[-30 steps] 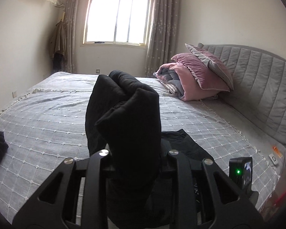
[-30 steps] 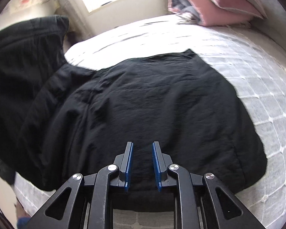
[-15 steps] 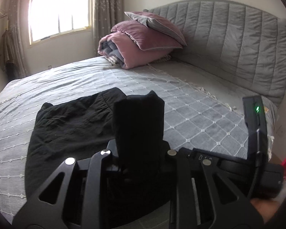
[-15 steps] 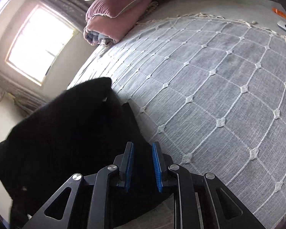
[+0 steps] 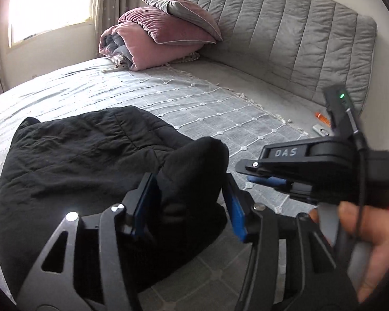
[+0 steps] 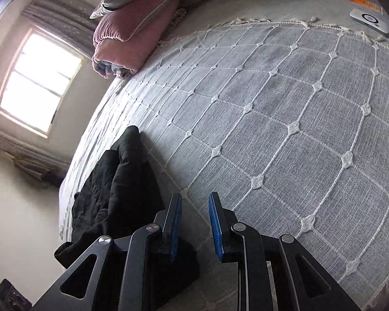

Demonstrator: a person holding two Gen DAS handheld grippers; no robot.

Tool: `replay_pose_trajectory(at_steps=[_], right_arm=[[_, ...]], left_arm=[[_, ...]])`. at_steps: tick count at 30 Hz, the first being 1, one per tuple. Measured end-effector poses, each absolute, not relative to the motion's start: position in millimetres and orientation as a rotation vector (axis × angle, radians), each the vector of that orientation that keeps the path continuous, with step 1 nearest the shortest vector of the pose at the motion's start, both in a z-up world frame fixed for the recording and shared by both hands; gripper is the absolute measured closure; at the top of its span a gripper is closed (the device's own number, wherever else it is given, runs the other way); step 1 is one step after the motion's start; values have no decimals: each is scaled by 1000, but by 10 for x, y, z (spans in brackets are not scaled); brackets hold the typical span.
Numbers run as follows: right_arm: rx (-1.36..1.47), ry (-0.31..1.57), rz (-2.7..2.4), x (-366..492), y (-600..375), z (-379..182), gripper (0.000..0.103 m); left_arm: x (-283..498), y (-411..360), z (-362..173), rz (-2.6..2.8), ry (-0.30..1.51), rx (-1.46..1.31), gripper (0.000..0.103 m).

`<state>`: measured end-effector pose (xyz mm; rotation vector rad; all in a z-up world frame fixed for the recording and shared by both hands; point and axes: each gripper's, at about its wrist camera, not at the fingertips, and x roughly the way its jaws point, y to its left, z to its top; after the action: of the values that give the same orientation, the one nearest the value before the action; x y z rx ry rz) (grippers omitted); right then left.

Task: Fold large clothes

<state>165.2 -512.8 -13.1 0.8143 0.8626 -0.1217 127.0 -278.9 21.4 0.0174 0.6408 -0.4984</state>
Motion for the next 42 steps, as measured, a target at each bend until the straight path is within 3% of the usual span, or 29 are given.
replay_pose_trajectory(at_steps=[5, 10, 12, 13, 14, 20, 28, 36, 42], right_arm=[[780, 797, -65, 1623, -5106, 28, 80], [756, 689, 142, 1618, -4880, 284, 78], [717, 682, 223, 1635, -4696, 361, 65], [672, 698, 228, 1650, -4594, 368, 52], [582, 738, 191, 1694, -4452, 356, 49], [407, 968, 145, 1837, -4097, 0, 62], [551, 1041, 362, 1805, -4139, -75, 70], [368, 997, 209, 1963, -4006, -7, 69], [281, 806, 156, 1840, -3941, 320, 65]], left_arm=[[1039, -2206, 496, -514, 626, -97, 46], [1097, -1479, 337, -327, 701, -182, 46], [1100, -1249, 238, -296, 747, -208, 46], [1101, -1180, 183, -281, 764, -217, 46], [1109, -1128, 134, -268, 780, -223, 46], [1177, -933, -52, -217, 865, -238, 46], [1231, -830, 37, -234, 811, -270, 46], [1281, -1039, -219, -175, 785, -168, 45], [1415, -733, -93, -226, 852, -277, 45]])
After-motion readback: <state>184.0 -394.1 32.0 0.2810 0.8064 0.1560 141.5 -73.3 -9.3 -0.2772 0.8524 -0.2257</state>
